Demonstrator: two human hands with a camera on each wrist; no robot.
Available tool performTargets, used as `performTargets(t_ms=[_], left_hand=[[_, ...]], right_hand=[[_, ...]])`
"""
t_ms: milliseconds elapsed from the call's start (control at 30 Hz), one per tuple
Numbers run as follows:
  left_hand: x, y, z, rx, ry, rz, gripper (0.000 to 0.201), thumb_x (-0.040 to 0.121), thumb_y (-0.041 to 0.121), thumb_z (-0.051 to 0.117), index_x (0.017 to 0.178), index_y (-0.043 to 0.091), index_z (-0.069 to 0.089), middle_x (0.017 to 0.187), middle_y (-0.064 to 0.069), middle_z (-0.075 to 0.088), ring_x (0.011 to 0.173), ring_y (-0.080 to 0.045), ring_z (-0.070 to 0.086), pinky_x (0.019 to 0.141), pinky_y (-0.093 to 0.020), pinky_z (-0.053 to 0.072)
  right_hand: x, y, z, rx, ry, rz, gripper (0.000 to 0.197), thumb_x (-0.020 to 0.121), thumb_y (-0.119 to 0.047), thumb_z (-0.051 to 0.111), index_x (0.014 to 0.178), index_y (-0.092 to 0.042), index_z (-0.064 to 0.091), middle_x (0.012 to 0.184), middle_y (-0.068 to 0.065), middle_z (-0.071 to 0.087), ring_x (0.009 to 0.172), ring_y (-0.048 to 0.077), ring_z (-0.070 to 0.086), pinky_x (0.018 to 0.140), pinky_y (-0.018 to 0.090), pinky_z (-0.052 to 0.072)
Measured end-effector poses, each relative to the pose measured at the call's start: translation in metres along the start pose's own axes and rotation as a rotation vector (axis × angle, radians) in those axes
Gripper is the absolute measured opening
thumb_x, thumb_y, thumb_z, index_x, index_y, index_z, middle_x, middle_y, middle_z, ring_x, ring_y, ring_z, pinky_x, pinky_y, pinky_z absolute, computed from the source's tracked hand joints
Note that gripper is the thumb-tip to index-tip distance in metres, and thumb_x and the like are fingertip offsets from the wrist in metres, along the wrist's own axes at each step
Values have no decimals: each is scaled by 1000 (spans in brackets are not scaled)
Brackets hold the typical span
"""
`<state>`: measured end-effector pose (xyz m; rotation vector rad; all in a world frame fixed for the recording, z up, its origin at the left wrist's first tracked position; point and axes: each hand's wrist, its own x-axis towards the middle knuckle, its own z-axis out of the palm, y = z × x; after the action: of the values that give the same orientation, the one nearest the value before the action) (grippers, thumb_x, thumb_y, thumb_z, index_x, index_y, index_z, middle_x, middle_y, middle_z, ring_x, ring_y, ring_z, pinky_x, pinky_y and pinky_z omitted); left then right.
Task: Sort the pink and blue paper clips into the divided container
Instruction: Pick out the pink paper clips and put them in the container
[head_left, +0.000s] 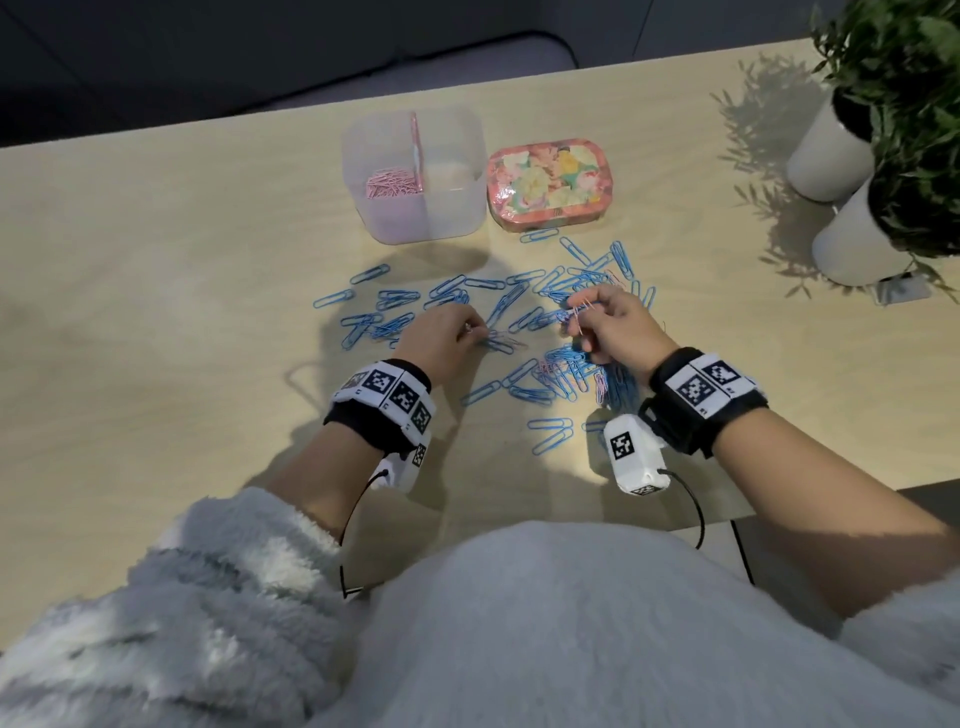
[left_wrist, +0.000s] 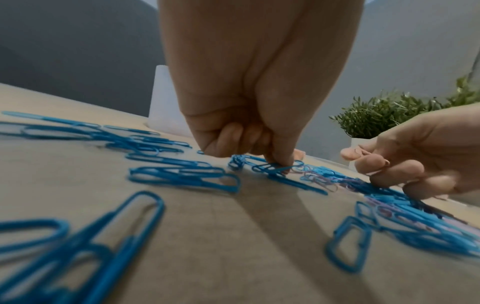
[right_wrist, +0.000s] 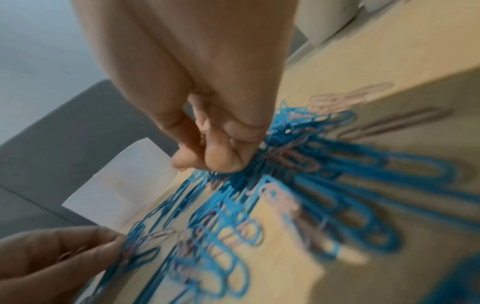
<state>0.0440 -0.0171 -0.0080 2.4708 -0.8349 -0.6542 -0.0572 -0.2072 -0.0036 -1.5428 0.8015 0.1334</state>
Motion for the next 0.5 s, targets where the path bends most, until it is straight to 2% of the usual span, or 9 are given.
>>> performTargets(t_ms=[100,133,200,233,267,367,433,500], left_hand=[[0,-1,-1,-49,-14,-28,23,92,26,52,99,9,66,88,-3,57,83,-18,48,71,-28,36],[-1,-1,-2,-67,-16,-32,23,91,26,52,99,9,66,87,-2,55,82,-17,47,71,-28,36],[-2,-1,-2,-86,-19,-21,22,90,27,54,97,10,67,85,-1,55,81,-17,47,71,-28,36],[-3,0,-3,-90,-18,-12,21,89,27,55,96,11,68,84,-1,55,80,-17,47,70,-28,35],[-4,1,-4,-93,-17,-2,20,89,26,55,95,12,67,82,-1,55,78,-16,46,69,-27,34],[-8,1,-8,-82,2,1,18,90,23,54,95,11,67,77,1,51,74,-15,45,66,-26,32],[-10,-3,-10,-31,30,-17,18,90,23,53,95,12,66,78,2,51,76,-15,46,67,-27,33],[-14,-12,-12,-3,41,-51,17,90,22,52,95,13,65,71,4,49,75,-16,46,65,-26,32]], right_hand=[[-2,-7,16,-66,-41,14,24,86,-4,40,69,-15,55,59,2,46,36,8,37,36,15,23],[-2,-9,22,-192,-46,-58,21,87,-8,47,69,-14,56,57,0,44,39,6,38,39,19,27],[0,-8,36,-494,-78,-280,8,84,-14,61,76,-15,61,58,-8,44,51,4,42,53,20,33],[0,-7,42,-613,-102,-338,2,81,-19,64,81,-16,63,61,-10,46,59,7,45,60,23,34],[0,-6,47,-722,-106,-364,7,80,-23,65,86,-19,65,67,-9,51,67,12,48,66,25,34],[2,-6,50,-882,-89,-395,10,82,-25,60,88,-21,66,88,0,64,86,21,56,71,28,37],[2,-11,45,-878,-75,-405,10,84,-22,57,87,-17,64,83,-3,59,83,20,54,70,27,35],[4,-22,38,-833,-35,-410,8,85,-18,55,80,-14,62,75,-1,54,75,20,49,66,26,32]])
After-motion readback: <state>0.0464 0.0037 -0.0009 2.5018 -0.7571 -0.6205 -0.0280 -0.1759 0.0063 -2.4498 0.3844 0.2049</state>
